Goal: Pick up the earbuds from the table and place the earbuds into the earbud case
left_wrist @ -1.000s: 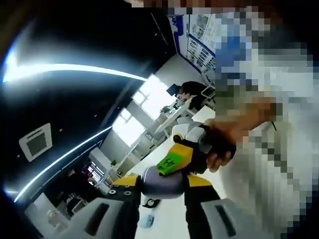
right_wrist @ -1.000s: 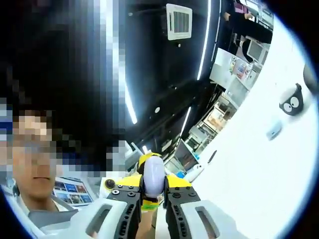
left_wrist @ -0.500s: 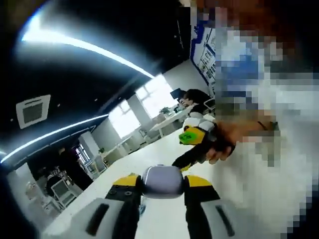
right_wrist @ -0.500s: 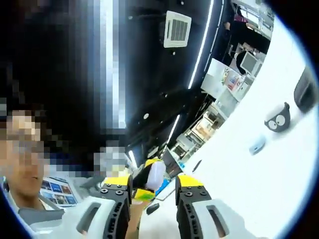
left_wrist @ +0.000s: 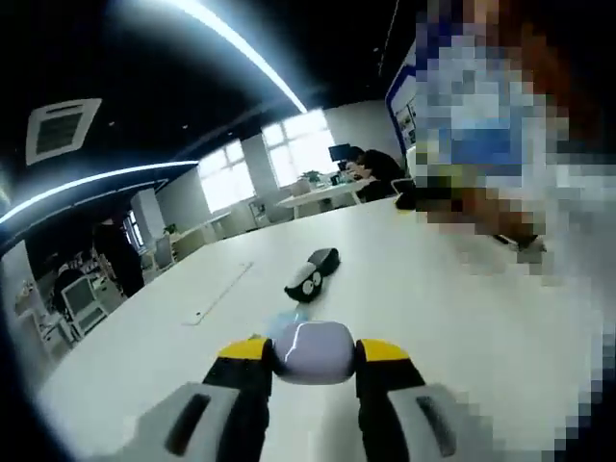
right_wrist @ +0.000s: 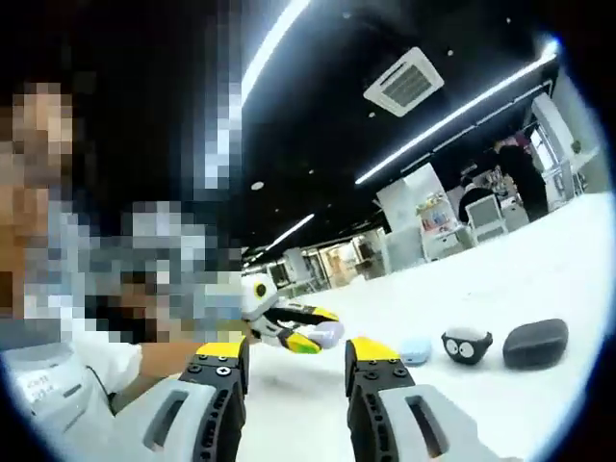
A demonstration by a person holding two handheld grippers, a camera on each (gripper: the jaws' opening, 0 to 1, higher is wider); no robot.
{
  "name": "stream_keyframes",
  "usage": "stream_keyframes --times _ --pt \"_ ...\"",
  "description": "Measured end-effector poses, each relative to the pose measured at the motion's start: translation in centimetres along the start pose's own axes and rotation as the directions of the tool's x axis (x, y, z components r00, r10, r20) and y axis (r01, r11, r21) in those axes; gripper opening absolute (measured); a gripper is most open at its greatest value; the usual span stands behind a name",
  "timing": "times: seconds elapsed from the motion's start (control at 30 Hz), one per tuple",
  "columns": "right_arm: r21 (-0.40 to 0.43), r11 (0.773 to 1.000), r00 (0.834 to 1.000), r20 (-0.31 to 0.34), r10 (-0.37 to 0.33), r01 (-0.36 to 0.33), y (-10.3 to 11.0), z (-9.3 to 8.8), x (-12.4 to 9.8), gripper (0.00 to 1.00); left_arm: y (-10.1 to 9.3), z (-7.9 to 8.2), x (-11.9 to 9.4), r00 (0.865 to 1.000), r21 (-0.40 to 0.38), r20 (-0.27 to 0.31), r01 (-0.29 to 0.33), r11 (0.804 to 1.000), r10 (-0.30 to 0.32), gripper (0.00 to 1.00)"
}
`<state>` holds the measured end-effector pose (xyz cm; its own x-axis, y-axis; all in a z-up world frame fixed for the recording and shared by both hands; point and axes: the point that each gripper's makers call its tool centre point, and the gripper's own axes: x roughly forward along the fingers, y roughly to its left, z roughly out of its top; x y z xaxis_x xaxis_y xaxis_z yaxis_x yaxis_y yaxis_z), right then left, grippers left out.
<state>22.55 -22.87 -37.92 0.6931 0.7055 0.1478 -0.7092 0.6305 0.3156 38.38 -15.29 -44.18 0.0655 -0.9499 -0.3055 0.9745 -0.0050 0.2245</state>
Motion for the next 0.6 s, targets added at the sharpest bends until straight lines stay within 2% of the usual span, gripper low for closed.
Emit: stream_keyframes --times 0.07,0.17,0.33,0.43,0.5,0.6 --pt "-0.010 1.000 1.000 -0.008 0.010 -0.010 0.4 0.0 0.1 0.38 0.6 -0.8 1.0 0.999 -0.044 -0.002 0.038 0.998 -0.038 0.35" --pt "0.005 0.998 0.998 -0.021 0.055 -0.055 1.4 -0.2 0.2 0.36 1.1 -2.4 2.8 0.994 -0.088 -0.036 0.100 0.991 -0.104 0.35" --pt "0.025 0.996 0.996 -0.026 0.088 -0.087 2.2 0.3 0.2 0.36 2.9 -3.0 4.3 0.993 -0.104 -0.039 0.109 0.989 -0.113 0.36" --pt "0.006 0.998 0.996 -0.060 0.069 -0.068 1.8 -0.2 0.1 0.36 3.3 -4.4 4.8 0.988 -0.117 -0.085 0.122 0.986 -0.132 0.36" --pt "-0.001 0.998 0.995 -0.070 0.066 -0.066 1.7 -0.5 0.2 0.35 3.2 -5.4 5.0 0.980 -0.124 -0.119 0.147 0.981 -0.162 0.36" --pt "0.007 0.997 0.994 -0.084 0.072 -0.072 1.9 -0.8 0.3 0.35 3.2 -5.7 5.0 0.977 -0.148 -0.116 0.163 0.975 -0.181 0.36"
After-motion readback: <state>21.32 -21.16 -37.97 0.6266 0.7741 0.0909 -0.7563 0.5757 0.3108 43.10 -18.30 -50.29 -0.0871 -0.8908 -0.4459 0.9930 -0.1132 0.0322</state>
